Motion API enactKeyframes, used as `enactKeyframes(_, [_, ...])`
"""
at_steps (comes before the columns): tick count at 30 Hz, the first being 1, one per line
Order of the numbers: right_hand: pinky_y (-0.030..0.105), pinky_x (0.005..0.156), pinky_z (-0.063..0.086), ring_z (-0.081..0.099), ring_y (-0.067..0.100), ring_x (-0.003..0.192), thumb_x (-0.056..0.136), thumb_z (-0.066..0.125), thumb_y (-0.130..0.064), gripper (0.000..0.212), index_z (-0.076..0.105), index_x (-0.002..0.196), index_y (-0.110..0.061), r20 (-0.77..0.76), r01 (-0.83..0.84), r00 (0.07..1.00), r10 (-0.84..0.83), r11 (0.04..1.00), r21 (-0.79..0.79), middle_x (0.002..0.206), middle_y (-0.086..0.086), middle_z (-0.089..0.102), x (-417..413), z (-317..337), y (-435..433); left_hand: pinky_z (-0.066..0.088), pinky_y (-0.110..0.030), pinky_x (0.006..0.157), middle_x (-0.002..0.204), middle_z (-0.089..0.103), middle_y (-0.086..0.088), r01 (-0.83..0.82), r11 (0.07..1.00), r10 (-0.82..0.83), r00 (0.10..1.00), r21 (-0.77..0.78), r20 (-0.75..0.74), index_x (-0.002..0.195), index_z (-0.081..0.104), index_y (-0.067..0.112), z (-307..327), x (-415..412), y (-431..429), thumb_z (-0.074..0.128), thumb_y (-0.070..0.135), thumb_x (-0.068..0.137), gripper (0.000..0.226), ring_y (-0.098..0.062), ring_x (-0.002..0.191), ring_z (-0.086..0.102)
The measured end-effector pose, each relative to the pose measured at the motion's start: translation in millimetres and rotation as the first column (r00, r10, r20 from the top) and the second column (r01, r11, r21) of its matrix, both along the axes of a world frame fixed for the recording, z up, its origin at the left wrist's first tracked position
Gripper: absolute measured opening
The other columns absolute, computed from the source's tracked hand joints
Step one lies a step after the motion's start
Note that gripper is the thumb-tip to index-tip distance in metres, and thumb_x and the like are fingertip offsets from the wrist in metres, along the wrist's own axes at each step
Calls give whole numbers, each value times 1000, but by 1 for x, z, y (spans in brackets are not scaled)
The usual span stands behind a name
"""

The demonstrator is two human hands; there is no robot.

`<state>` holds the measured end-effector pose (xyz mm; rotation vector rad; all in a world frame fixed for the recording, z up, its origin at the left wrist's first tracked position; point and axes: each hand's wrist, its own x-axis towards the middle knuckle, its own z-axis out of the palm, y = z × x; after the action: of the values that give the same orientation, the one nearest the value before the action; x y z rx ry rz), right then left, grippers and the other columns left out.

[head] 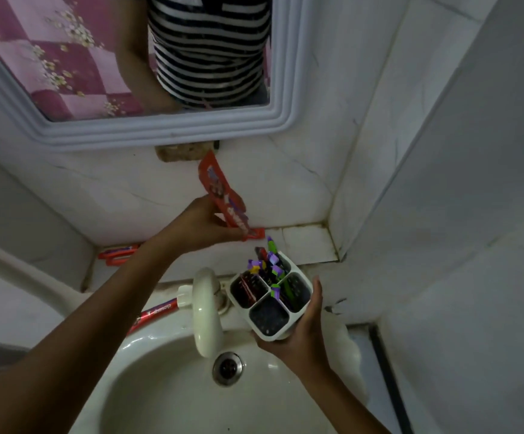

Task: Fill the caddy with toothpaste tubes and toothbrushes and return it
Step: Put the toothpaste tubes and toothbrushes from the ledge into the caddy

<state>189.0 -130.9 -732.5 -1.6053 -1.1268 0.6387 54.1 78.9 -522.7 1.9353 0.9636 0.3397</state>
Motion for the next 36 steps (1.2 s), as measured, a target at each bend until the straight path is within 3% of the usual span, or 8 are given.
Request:
enactKeyframes(8, [17, 118, 41, 35, -6, 152, 55, 105, -36, 160, -14, 160, -54, 22, 11, 1000, -11, 1000, -28, 165, -2, 32, -1, 12, 3, 61, -21, 76, 101, 74, 2, 197, 975, -195, 980, -105, 29, 107, 66, 19, 19, 45, -69, 85, 23, 69, 42, -7, 88, 72])
enactKeyframes(13, [-1, 107, 34, 32, -22, 142, 57, 105, -33, 159, -18, 153, -65, 10, 9, 1000, -9, 999, -47, 158, -20, 28, -1, 21, 3, 54, -28, 65, 94, 72, -1, 259, 939, -219, 958, 228, -185, 94, 69, 14, -4, 63, -80, 79, 23, 73, 25, -5, 70, 64])
enactKeyframes(20, [8, 113, 40, 32, -16, 147, 56, 105, -30, 156, -9, 158, -56, -10, -9, 1000, 8, 999, -41, 156, -47, 17, 1, 20, 2, 56, -24, 70, 86, 74, 10, 245, 943, -216, 966, 226, -145, 92, 71, 22, 3, 48, -65, 79, 30, 74, 21, -6, 78, 70])
enactKeyframes(25, [39, 116, 51, 49, 14, 147, 51, 108, -22, 159, -3, 158, -58, -37, 13, 999, -14, 1000, -24, 162, 0, 39, -1, 21, 0, 54, -29, 80, 96, 75, 0, -19, 944, 56, 993, 328, -105, 98, 73, 18, -22, 10, -10, 69, 17, 83, 15, -15, 86, 70])
enactKeyframes(27, [32, 116, 50, 50, 17, 147, 50, 108, -21, 161, -7, 151, -71, -31, 17, 999, -17, 1000, -13, 162, 4, 40, -2, 19, 0, 50, -27, 85, 111, 72, -4, -40, 945, 114, 970, 326, -213, 110, 71, 17, -47, -3, 15, 64, 12, 86, 25, -19, 97, 68])
enactKeyframes(30, [21, 114, 48, 50, 18, 147, 50, 108, -19, 163, -10, 148, -75, -23, 22, 1000, -22, 1000, -2, 161, 6, 41, -2, 17, 0, 42, -27, 96, 129, 65, -6, 31, 956, 76, 934, 291, -349, 124, 65, 15, -82, -9, 44, 60, 12, 89, 35, -24, 115, 60])
enactKeyframes(33, [44, 118, 50, 49, 21, 149, 50, 106, -31, 161, -12, 152, -69, -7, 25, 1000, -25, 1000, -13, 163, 8, 39, -4, 17, -2, 38, -31, 106, 135, 60, -9, 183, 927, -22, 897, 326, -441, 127, 62, 15, -103, -1, 61, 62, 17, 88, 39, -27, 126, 54])
enactKeyframes(36, [51, 116, 50, 50, 22, 149, 49, 105, -39, 160, -12, 156, -63, 1, 39, 999, -39, 998, -44, 164, 8, 39, -2, 15, -1, 44, -34, 99, 128, 63, -7, 322, 873, -67, 823, 367, -564, 124, 64, 16, -113, 11, 66, 63, 26, 87, 38, -27, 121, 56])
